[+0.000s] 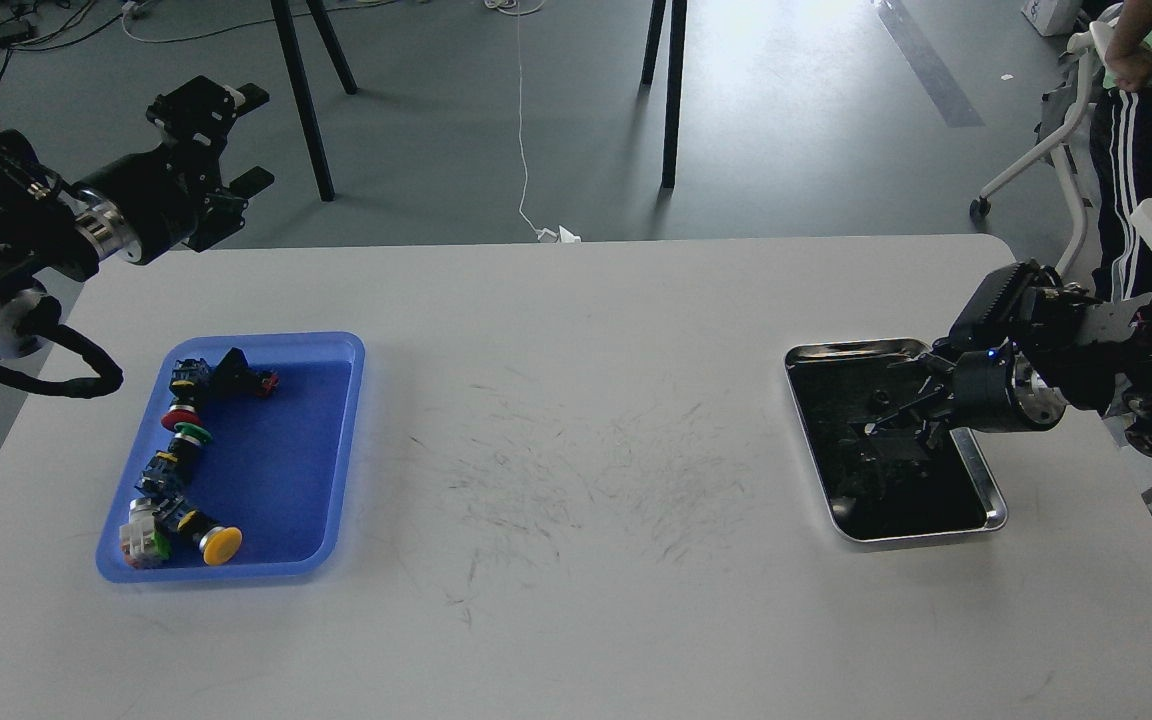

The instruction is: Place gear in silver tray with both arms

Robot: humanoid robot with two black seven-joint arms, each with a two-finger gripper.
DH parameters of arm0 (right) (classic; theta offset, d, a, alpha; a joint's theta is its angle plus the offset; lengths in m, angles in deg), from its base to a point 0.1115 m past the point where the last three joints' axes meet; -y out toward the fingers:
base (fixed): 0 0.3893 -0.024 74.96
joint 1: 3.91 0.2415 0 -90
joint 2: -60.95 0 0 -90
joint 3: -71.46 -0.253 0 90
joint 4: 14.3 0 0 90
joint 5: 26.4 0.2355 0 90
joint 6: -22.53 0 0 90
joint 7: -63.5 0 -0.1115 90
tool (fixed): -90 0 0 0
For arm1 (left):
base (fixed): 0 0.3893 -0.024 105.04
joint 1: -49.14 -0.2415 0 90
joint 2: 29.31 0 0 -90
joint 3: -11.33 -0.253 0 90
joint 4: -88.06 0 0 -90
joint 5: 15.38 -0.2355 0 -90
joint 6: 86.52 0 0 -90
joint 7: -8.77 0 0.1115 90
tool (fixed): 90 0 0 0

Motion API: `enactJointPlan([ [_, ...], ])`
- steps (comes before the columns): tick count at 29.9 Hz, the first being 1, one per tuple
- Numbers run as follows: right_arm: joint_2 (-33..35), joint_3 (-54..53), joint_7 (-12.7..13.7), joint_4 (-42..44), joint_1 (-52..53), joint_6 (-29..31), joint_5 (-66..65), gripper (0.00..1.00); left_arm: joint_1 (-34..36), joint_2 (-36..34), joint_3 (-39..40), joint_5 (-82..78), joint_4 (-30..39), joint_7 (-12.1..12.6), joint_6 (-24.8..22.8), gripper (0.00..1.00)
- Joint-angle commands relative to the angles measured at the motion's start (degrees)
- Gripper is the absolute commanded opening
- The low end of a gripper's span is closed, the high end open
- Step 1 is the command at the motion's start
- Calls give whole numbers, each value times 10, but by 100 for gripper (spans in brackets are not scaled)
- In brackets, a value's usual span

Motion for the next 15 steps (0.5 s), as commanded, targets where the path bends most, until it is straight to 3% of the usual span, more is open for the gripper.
enactJointPlan([
  [1, 14, -68, 0, -1, 0, -1, 29, 87, -7, -16, 31, 12, 1, 0, -9, 98],
  [7, 10, -236, 4, 9, -17, -4, 174, 89, -20, -20, 56, 20, 7, 0, -9, 98],
  [15, -49, -282, 9, 78, -9, -8, 400, 92, -19, -18, 75, 23, -4, 0, -9, 98],
])
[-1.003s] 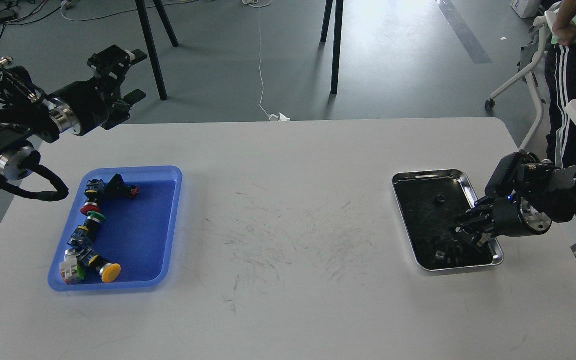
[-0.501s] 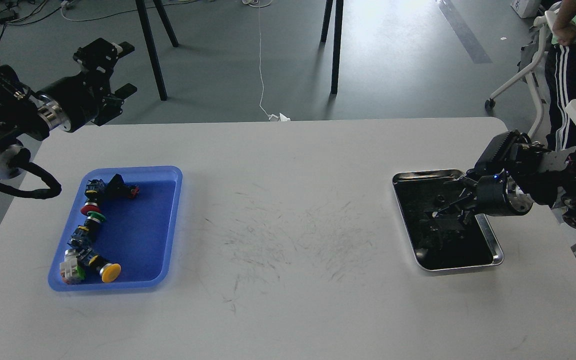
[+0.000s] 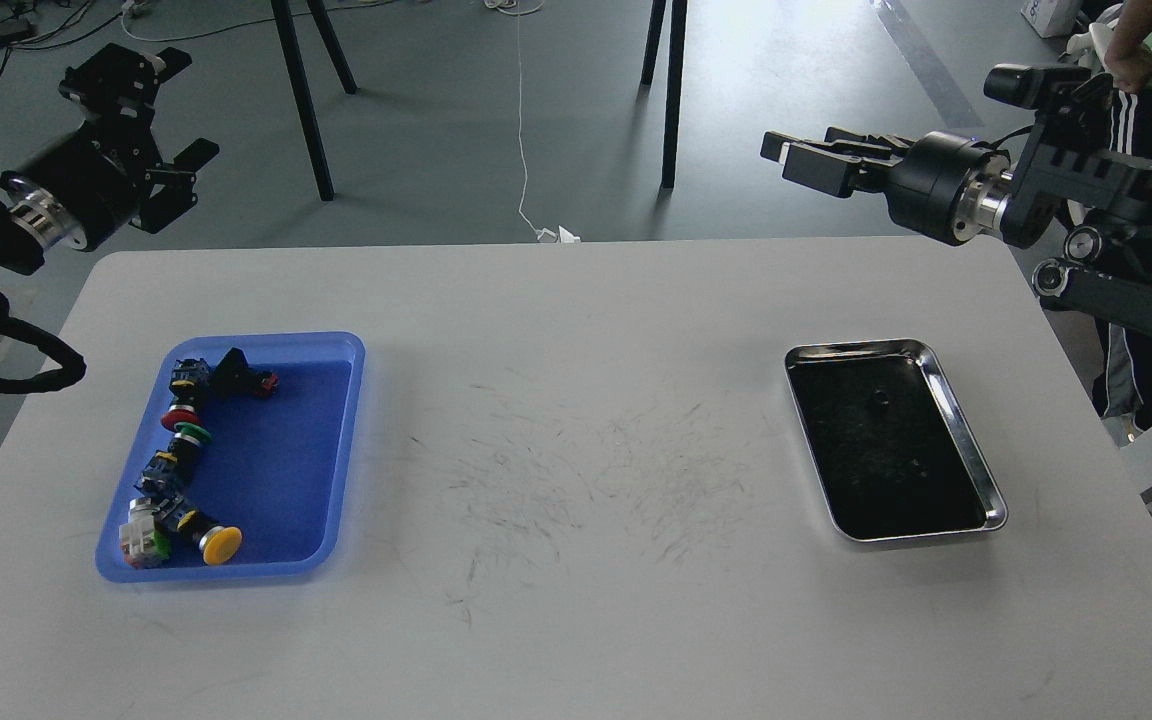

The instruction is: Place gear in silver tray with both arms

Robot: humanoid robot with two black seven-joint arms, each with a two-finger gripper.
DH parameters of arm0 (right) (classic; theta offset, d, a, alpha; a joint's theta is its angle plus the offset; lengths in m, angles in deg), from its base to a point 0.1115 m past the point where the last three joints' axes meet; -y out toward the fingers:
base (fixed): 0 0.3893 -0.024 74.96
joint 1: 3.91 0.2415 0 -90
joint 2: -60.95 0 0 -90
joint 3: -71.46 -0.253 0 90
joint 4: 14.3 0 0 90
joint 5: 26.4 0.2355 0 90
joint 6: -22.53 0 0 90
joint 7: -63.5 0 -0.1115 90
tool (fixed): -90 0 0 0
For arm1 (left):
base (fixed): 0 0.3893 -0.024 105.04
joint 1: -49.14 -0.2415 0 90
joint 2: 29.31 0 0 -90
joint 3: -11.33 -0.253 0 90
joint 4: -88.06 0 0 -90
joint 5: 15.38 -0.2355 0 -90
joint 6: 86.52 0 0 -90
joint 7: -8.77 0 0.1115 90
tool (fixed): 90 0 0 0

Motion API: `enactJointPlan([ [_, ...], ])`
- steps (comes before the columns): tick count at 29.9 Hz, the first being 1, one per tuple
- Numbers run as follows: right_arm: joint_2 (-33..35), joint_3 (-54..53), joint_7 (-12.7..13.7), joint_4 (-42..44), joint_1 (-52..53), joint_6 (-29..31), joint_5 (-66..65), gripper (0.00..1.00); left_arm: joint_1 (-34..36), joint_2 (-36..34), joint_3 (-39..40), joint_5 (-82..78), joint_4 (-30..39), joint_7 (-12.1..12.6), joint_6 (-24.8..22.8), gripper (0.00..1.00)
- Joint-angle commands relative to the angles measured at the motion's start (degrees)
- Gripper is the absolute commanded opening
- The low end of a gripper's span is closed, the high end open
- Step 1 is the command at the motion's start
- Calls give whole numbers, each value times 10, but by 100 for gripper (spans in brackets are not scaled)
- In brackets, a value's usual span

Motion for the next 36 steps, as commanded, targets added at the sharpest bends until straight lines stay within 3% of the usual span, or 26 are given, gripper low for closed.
enactJointPlan([
  [1, -21, -26, 4, 22, -2, -5, 91, 92, -5, 1, 16, 1, 3, 0, 0, 98],
  [7, -46, -69, 23, 101, -9, -7, 230, 95, -9, 2, 20, 9, -2, 0, 0, 98],
  [18, -55, -240, 28, 68, -102, -26, 259, 97, -11, 37, 108, 58, -21, 0, 0, 98],
  [20, -63, -276, 39, 65, -119, -27, 263, 96, -11, 52, 122, 70, -22, 15, 0, 98],
  [24, -101, -348, 94, 69, -168, -26, 330, 94, -15, 76, 137, 87, -32, 20, 0, 98],
  [32, -173, -425, 80, 73, -210, -24, 397, 94, -37, 117, 140, 97, -35, 20, 0, 98],
  [36, -185, -430, 87, 71, -207, -24, 399, 96, -37, 124, 140, 96, -35, 24, 0, 98],
])
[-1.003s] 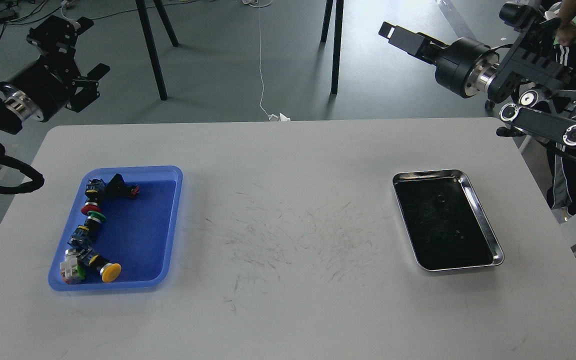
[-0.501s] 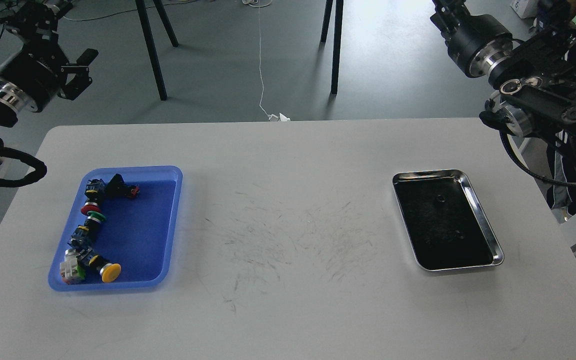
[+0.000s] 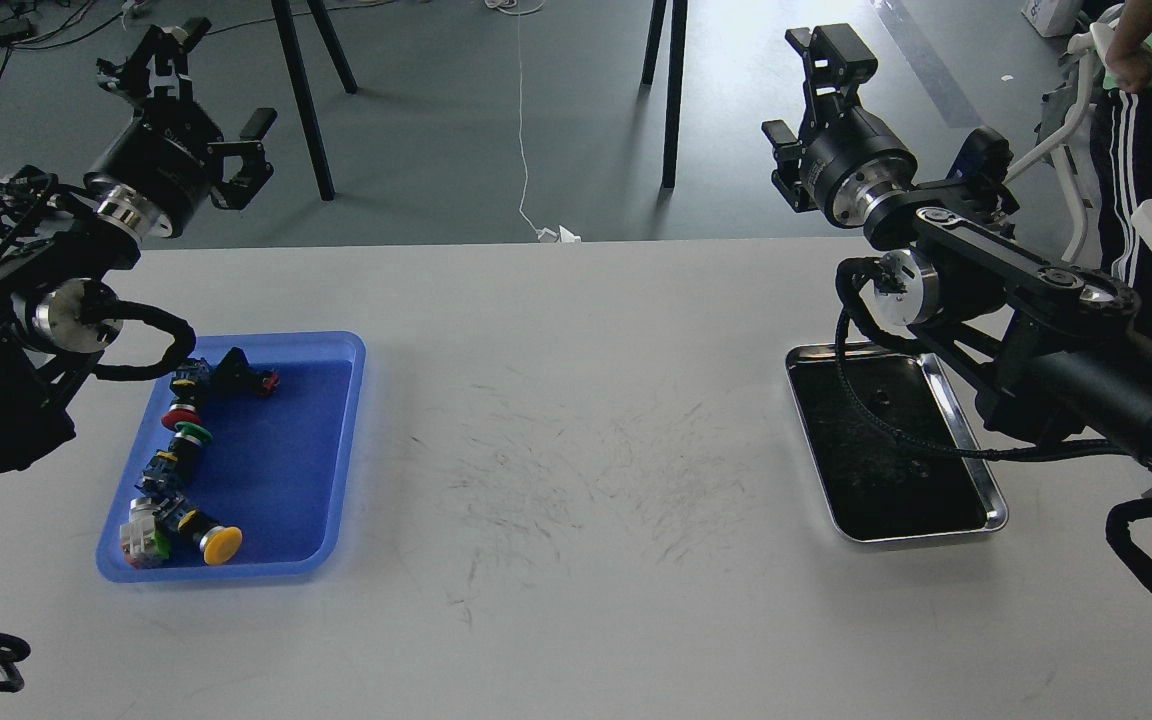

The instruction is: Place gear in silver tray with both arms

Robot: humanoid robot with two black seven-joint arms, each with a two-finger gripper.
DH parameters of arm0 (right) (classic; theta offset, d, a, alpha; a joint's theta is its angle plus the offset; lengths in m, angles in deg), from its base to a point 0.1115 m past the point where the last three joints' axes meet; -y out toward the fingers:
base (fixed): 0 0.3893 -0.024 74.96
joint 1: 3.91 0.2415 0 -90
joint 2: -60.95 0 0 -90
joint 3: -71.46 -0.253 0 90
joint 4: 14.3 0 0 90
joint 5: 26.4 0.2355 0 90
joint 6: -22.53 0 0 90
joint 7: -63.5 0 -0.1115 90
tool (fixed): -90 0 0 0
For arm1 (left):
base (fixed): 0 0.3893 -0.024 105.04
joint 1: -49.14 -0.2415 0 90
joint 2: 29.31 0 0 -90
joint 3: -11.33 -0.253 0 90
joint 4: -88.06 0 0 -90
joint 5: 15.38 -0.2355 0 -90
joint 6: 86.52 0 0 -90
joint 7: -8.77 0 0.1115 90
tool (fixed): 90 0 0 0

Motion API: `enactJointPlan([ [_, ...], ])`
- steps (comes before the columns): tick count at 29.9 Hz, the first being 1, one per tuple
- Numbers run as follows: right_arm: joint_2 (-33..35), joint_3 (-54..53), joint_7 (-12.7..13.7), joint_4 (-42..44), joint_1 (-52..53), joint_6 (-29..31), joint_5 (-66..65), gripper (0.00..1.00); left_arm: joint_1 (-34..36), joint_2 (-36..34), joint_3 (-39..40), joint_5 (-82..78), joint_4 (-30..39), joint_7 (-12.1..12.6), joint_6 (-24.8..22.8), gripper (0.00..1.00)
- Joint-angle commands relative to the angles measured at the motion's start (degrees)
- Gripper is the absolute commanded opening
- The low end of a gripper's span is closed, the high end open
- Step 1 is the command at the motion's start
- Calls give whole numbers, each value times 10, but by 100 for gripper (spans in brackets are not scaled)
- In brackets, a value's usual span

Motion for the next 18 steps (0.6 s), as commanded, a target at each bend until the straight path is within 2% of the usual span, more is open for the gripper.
enactJointPlan([
  [1, -11, -8, 5, 1, 2, 0, 7, 96, -1, 4, -1, 0, 1, 9, 0, 99],
  [6, -10, -28, 2, 1, -5, 6, 96, 99, -4, 2, 0, 1, -1, 14, 0, 99],
  [12, 20, -35, -1, -22, -16, 15, 116, 99, -1, 3, -6, -2, -25, 17, 0, 98],
  [14, 43, -34, 1, -27, -16, 40, 117, 99, -1, 4, -8, -4, -21, 35, 0, 98],
  [18, 117, -19, 2, -41, -20, 161, 121, 99, -1, 4, -8, -3, -24, 87, 0, 98],
])
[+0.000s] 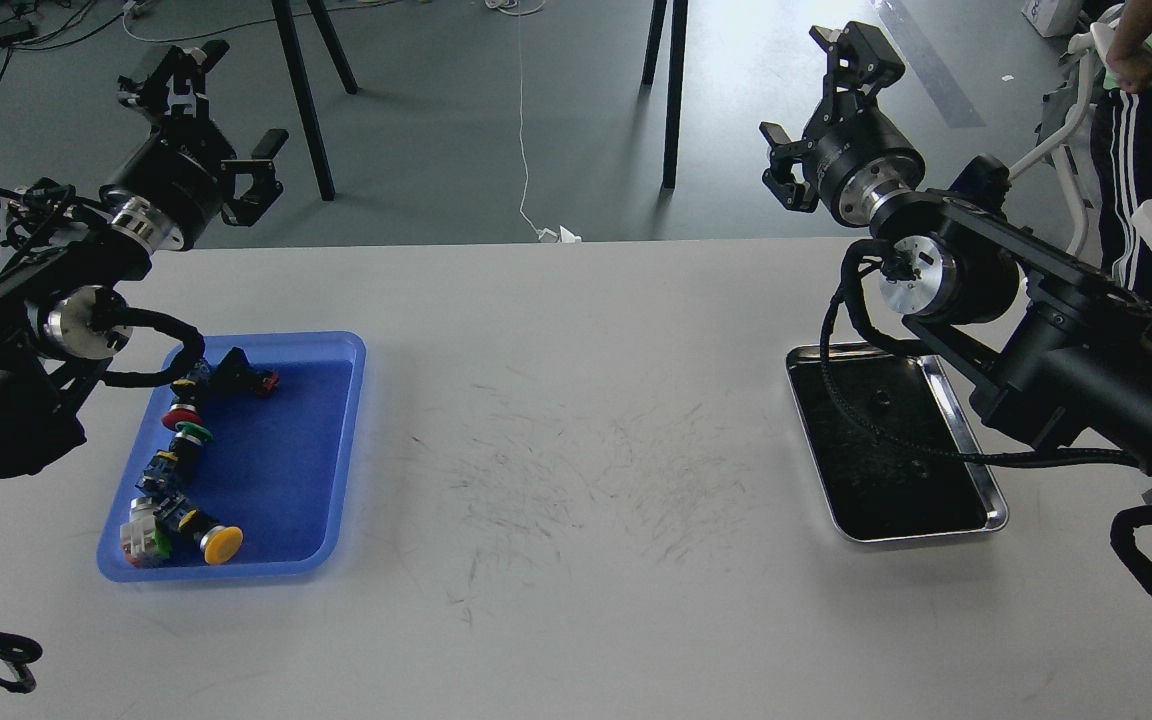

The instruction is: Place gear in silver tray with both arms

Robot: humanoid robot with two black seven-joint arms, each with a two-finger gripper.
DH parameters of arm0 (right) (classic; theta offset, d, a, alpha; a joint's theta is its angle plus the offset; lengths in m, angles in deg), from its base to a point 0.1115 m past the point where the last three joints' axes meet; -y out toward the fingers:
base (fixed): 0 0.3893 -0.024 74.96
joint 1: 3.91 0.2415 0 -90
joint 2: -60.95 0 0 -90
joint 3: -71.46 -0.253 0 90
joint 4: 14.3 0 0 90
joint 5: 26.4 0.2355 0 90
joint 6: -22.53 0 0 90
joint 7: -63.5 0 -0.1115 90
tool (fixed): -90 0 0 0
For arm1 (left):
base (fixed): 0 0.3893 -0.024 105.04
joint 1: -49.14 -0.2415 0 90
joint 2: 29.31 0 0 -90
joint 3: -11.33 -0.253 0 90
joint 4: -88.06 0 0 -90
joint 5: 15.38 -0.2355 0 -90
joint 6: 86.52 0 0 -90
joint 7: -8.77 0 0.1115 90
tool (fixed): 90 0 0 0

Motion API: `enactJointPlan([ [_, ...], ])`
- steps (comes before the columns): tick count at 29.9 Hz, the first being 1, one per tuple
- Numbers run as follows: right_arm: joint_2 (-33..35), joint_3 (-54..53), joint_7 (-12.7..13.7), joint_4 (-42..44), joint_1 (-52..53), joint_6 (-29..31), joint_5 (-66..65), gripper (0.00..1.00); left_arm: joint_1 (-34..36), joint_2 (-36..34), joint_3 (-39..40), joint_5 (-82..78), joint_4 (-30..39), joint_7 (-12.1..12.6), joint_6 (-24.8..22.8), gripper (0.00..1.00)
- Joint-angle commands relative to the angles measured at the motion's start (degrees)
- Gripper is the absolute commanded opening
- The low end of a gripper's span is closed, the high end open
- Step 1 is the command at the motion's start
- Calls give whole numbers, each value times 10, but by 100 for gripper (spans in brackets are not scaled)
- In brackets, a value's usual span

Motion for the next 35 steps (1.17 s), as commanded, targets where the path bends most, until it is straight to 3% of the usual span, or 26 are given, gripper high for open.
enactJointPlan([
  [1, 54, 11, -3, -11, -8, 90, 5, 99, 1, 1, -1, 0, -1, 35, 0, 99],
  [9, 63, -20, -5, -11, -62, 146, 7, 99, 2, 1, -2, 0, -14, 41, 0, 99],
  [19, 48, -40, 14, -5, -64, 115, 35, 99, -3, -7, 47, 14, -18, 36, 0, 97],
  [35, -3, -50, 8, 17, -59, 72, 32, 99, -20, 3, 52, 16, -18, 35, 0, 98],
])
